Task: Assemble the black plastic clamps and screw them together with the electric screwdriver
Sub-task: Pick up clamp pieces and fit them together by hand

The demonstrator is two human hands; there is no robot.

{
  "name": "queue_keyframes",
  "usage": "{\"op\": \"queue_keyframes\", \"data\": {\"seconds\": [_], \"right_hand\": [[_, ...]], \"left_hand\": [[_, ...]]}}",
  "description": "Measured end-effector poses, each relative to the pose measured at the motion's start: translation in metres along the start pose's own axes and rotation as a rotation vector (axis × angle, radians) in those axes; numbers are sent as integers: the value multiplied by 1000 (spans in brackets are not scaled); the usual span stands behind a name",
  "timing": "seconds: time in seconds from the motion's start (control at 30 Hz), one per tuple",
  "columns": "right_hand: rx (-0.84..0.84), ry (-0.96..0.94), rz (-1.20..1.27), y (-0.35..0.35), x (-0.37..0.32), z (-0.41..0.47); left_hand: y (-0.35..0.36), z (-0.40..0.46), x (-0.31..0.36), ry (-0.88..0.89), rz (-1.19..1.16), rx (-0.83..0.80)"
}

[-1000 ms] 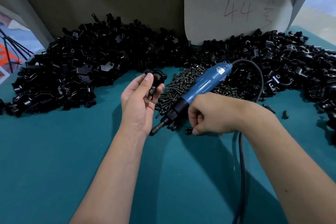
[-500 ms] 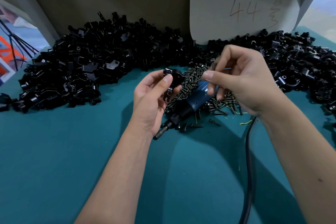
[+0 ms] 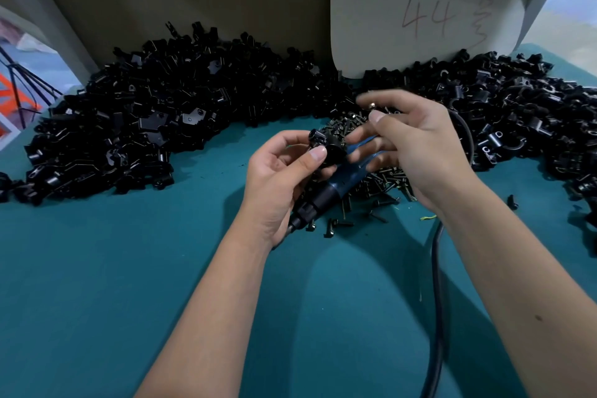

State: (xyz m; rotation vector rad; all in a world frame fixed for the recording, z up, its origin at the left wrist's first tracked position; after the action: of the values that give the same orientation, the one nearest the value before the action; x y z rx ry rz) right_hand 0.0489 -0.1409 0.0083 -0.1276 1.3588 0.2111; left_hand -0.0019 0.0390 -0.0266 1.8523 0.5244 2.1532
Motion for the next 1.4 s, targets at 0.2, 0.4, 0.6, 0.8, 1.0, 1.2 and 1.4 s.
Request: {"op": "queue_keyframes", "data": {"seconds": [0.2, 0.4, 0.6, 0.8, 1.0, 1.2, 1.4], "right_hand": [[8, -16, 26, 2, 1, 2], [92, -109, -103, -1, 6, 5], [49, -205, -73, 9, 2, 0], [-2, -220, -218, 12, 8, 0], [-27, -213, -301, 8, 7, 3], [-126, -170, -228, 12, 7, 3], [-95, -191, -425, 11, 10, 0]], "left_hand": [[-2, 1, -3, 1, 37, 0], [-2, 4, -8, 5, 83, -2], [-3, 5, -10, 17, 84, -11], [-5, 5, -11, 22, 87, -22], [-4, 4, -10, 24, 100, -19], [-6, 5, -11, 23, 118, 5], [-6, 6, -11, 35, 153, 2]]}}
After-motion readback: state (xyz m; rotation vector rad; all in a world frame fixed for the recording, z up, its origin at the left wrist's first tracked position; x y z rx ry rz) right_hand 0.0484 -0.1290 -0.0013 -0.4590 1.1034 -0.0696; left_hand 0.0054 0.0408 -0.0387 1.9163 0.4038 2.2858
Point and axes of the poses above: each hand's wrist, its own z-axis towards the middle knuckle, its own y-axis out of the palm, x = y × z, the point moved 2 cm from there along z, towards the middle knuckle, and after that the axes turned 1 degree about z, right-handed, at the moved point
